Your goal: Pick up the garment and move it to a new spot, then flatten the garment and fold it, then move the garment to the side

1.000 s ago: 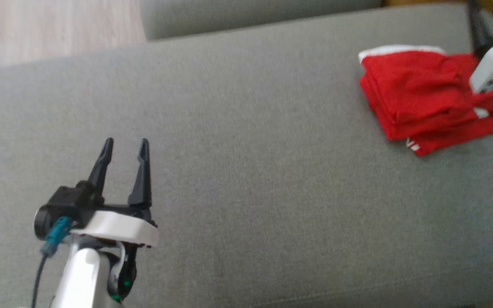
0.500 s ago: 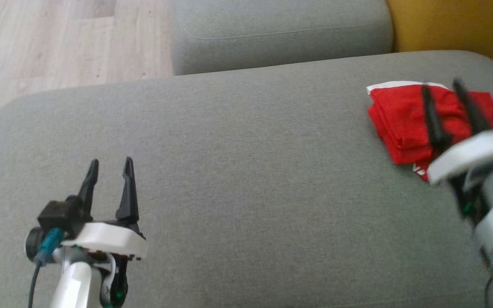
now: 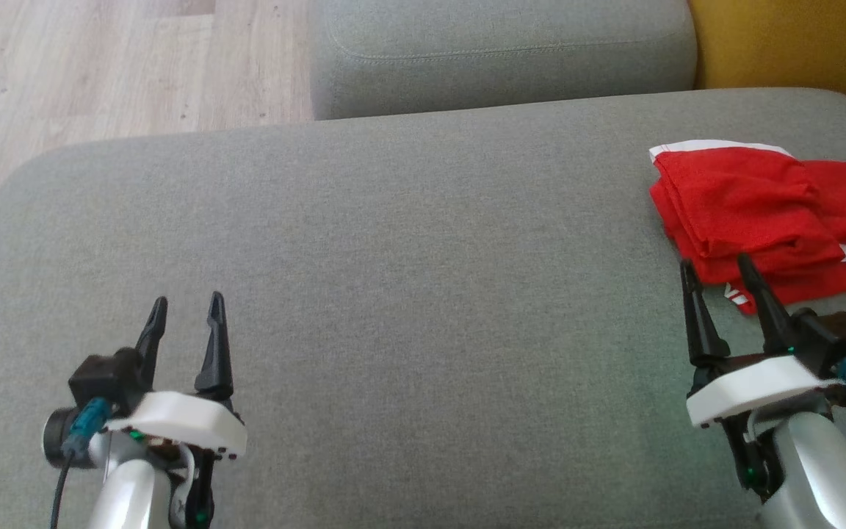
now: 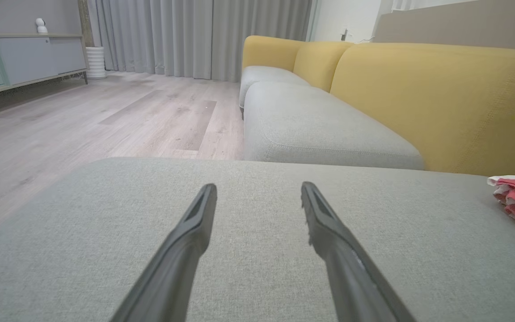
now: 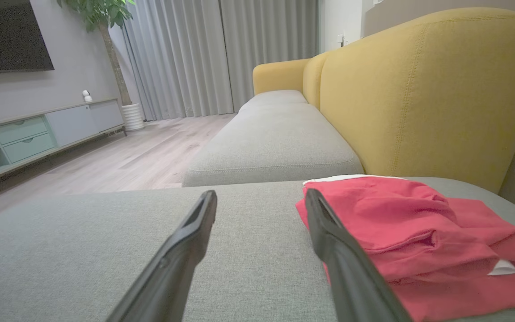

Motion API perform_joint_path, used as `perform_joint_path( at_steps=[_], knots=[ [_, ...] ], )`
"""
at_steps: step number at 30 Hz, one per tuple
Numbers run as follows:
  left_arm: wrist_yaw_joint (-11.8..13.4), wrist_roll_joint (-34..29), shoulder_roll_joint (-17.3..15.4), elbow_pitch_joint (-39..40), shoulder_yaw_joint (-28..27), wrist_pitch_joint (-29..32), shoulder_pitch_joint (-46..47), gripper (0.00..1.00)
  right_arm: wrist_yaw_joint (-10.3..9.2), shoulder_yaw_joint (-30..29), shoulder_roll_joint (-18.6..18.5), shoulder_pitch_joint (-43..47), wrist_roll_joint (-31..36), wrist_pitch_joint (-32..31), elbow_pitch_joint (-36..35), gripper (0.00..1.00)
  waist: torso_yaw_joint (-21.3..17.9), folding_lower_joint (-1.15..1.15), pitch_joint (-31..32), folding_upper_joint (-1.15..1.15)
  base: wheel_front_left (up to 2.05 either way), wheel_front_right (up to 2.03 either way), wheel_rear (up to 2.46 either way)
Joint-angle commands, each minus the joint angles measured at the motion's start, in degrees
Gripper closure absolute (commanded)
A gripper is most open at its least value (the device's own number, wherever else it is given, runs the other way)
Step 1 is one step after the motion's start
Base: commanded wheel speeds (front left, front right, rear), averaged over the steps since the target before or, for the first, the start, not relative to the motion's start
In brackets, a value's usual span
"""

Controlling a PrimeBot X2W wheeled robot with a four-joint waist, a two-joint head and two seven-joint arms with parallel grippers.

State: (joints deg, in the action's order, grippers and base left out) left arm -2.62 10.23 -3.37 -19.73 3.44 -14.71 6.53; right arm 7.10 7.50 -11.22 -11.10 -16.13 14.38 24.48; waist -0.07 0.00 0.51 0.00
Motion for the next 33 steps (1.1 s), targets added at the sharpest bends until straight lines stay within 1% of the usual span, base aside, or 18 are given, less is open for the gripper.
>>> perform_joint_path(
  at_steps=[1,10,20,21,26,33],
  knots=[
    [-0.33,0.09,-0.59,1.21,-2.19,-0.29,3.43,0.00,0.39,0.51,0.23,-1.09,0.82,0.62,-2.32,0.00,-0.11,0.00,-0.11,0.00,0.00,0.00,0.00],
    [-0.85,0.13,-0.09,0.46,-2.87,-0.29,3.59,0.00,0.39,-0.25,1.92,-0.52,1.87,0.62,-3.01,0.00,-0.46,0.00,-0.28,0.00,0.00,0.00,0.00],
    [-1.08,-0.22,0.18,-0.11,-3.63,-0.29,3.73,0.00,0.39,0.07,2.12,-0.34,1.39,0.61,-2.58,0.00,-0.77,0.00,-0.04,0.00,0.00,0.00,0.00],
    [-0.93,0.03,0.59,-1.75,-1.49,0.00,0.82,1.00,0.00,-0.96,1.83,0.22,1.50,0.00,-0.89,1.00,-0.78,0.00,-0.03,0.00,0.00,0.00,0.00],
    [-0.92,0.31,0.76,-4.85,-1.56,0.23,-0.92,1.00,-0.02,-0.54,1.89,1.43,1.20,-0.21,1.86,1.00,-0.81,0.00,-0.02,0.00,0.00,0.00,0.00],
    [-1.14,4.83,0.74,-4.55,-2.33,1.71,-0.65,1.00,0.00,-1.39,2.25,1.57,-3.13,-1.47,1.24,1.00,-0.76,0.00,-0.06,0.00,0.00,0.00,0.00]
  ],
)
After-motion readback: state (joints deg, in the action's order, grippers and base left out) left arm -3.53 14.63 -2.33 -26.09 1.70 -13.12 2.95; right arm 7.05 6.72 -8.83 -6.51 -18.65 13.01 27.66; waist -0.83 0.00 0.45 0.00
